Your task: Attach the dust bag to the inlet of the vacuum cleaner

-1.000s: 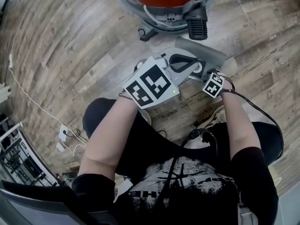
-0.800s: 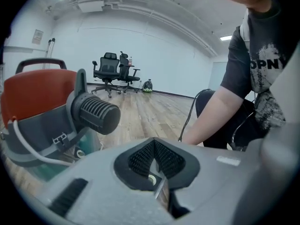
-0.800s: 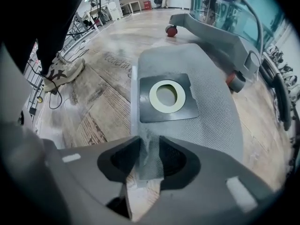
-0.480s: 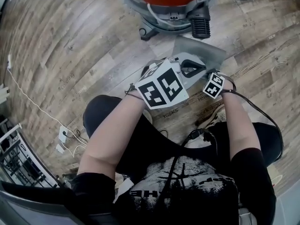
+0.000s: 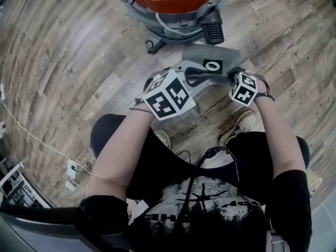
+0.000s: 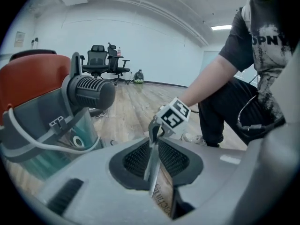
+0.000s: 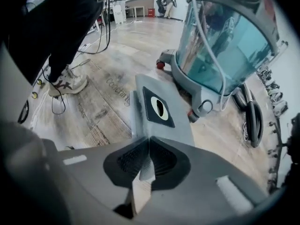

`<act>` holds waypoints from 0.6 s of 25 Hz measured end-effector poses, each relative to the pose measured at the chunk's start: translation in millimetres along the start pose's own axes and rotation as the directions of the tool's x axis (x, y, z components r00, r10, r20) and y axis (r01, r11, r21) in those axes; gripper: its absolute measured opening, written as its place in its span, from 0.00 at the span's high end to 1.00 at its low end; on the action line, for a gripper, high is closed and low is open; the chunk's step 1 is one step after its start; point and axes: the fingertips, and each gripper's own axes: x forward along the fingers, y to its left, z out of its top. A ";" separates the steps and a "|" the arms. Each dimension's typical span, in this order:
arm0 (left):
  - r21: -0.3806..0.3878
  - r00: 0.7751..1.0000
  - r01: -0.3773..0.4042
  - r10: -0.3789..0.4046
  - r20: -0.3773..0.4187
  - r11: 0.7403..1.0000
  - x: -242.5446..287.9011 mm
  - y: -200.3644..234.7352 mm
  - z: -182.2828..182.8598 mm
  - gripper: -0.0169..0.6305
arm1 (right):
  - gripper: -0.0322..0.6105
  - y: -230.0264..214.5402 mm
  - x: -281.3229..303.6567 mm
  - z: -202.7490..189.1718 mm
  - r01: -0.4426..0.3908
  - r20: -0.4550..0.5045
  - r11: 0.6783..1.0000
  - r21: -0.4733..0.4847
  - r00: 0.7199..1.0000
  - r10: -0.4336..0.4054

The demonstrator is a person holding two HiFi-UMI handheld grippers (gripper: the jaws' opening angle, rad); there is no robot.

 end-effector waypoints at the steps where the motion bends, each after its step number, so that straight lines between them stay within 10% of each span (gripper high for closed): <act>1: 0.012 1.000 -0.003 0.003 -0.015 1.000 -0.8 0.7 -5.1 0.87 | 0.92 -4.7 -12.9 5.1 0.001 0.015 1.000 0.016 1.000 -0.001; 15: 0.251 0.985 -0.049 0.089 -0.149 0.967 14.5 7.8 -31.1 0.68 | 0.92 -4.6 -151.1 56.0 -0.093 0.190 0.994 0.049 0.978 0.082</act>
